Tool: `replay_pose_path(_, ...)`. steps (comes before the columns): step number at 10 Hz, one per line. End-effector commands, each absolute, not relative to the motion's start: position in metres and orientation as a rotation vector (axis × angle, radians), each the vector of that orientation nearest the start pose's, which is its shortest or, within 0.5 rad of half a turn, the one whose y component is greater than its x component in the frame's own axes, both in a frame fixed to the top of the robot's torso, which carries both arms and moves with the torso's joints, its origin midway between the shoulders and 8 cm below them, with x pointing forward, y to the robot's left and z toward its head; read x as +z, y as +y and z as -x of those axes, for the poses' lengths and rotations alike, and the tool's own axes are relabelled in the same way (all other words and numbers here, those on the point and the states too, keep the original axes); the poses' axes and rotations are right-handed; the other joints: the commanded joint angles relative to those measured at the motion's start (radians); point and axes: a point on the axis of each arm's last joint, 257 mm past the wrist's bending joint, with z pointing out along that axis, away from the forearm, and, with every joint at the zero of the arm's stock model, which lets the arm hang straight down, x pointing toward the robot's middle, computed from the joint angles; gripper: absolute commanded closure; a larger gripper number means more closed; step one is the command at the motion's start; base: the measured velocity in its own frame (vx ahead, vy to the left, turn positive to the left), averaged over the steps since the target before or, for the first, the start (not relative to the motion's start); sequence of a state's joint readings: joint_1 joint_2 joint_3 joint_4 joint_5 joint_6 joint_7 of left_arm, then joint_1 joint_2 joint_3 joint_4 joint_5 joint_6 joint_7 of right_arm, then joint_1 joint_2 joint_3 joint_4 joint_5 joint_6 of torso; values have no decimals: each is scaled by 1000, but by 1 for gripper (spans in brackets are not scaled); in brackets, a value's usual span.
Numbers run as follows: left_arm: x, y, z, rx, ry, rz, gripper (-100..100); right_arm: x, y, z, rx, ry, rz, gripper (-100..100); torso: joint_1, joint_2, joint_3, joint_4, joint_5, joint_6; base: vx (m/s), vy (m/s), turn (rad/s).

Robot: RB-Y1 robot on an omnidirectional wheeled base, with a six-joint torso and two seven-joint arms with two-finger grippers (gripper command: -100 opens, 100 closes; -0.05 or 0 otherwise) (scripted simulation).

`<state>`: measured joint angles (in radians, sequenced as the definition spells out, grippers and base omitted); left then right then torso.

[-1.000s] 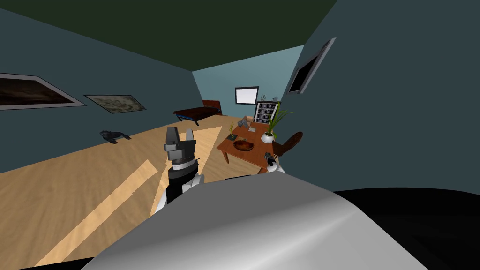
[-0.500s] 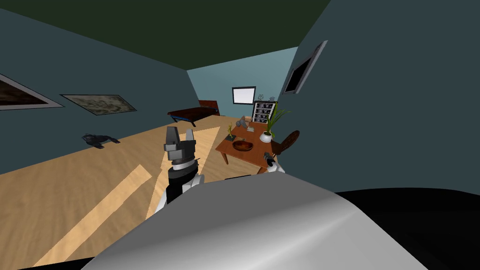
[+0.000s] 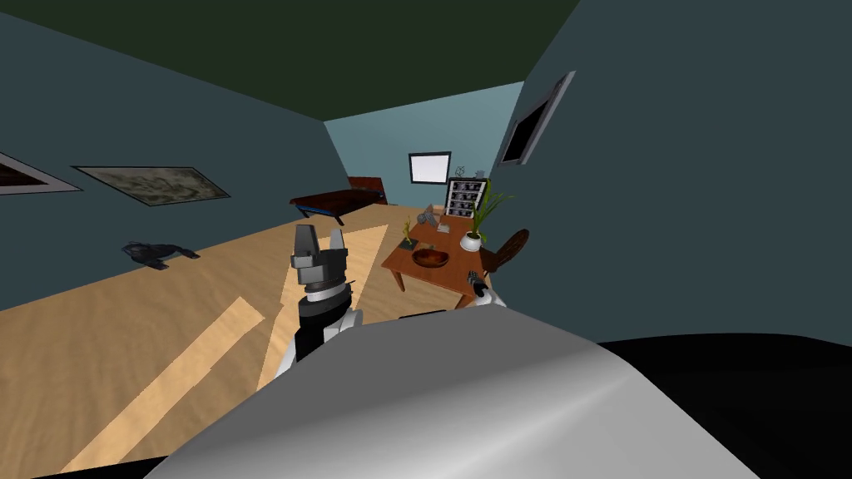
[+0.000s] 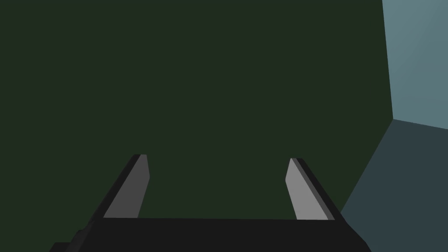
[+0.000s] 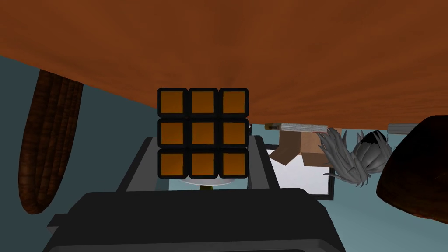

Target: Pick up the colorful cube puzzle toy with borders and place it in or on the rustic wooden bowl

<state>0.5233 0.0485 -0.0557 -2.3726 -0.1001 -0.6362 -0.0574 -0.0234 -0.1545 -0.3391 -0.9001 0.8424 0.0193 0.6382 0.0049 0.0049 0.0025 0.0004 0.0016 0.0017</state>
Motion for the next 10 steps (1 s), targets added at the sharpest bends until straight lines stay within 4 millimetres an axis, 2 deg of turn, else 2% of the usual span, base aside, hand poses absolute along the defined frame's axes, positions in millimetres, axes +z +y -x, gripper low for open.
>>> replay_pose_path(1,77,235,-301,-1284,574,381,0,-515,-448,-390,-306,2177,-393,100,0,0,0,0,0,0,-159,136,-111)
replay_pose_path(5,77,235,-301,-1284,574,381,0,-520,-445,-382,-299,2187,-350,100,7,7,-3,-12,-10,3,-137,195,-127)
replay_pose_path(10,77,235,-301,-1284,574,381,0,-506,-452,-387,-292,2143,-226,100,12,0,-8,-16,-12,3,-112,284,-242)
